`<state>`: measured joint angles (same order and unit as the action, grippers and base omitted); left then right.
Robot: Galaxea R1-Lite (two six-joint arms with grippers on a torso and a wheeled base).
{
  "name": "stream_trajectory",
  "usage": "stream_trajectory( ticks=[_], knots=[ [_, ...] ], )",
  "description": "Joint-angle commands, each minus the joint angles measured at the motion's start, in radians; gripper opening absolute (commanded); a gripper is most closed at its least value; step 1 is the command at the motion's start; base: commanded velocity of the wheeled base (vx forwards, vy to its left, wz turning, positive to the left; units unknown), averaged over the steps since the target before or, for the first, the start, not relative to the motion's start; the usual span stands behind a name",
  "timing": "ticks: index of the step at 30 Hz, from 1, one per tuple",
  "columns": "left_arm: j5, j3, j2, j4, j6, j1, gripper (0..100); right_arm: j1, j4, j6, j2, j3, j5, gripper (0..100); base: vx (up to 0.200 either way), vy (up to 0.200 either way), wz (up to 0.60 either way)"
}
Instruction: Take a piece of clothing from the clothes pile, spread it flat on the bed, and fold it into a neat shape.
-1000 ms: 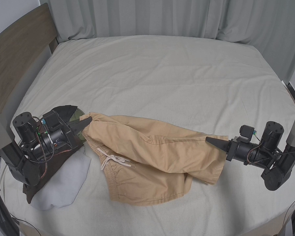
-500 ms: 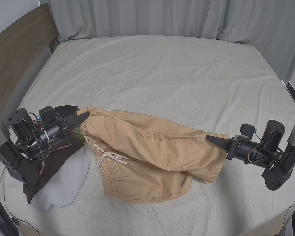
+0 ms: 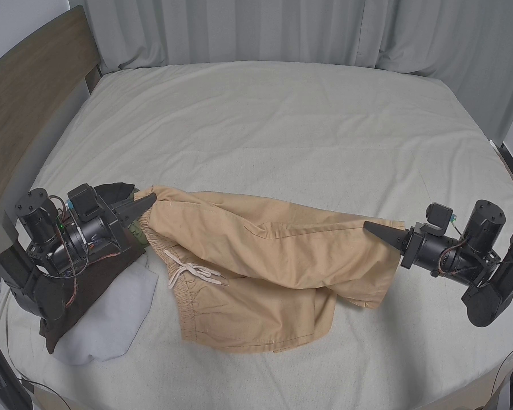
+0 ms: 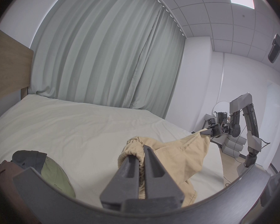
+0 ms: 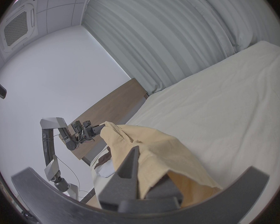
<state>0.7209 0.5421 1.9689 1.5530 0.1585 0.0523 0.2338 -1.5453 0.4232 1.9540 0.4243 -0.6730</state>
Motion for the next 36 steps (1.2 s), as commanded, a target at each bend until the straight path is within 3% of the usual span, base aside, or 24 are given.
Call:
stream_trajectory(
  ticks=[1, 36],
  knots=[
    [0.0, -0.001, 0.004, 0.001, -0.001, 0.0, 0, -0.007, -0.001, 0.002, -0.017, 0.007, 0.0, 0, 0.0, 0.0, 0.0],
    [-0.003, 0.01, 0.015, 0.001, -0.004, -0.011, 0, -0.077, -0.001, -0.001, -0.033, 0.068, 0.001, 0, 0.0, 0.0, 0.0]
  ],
)
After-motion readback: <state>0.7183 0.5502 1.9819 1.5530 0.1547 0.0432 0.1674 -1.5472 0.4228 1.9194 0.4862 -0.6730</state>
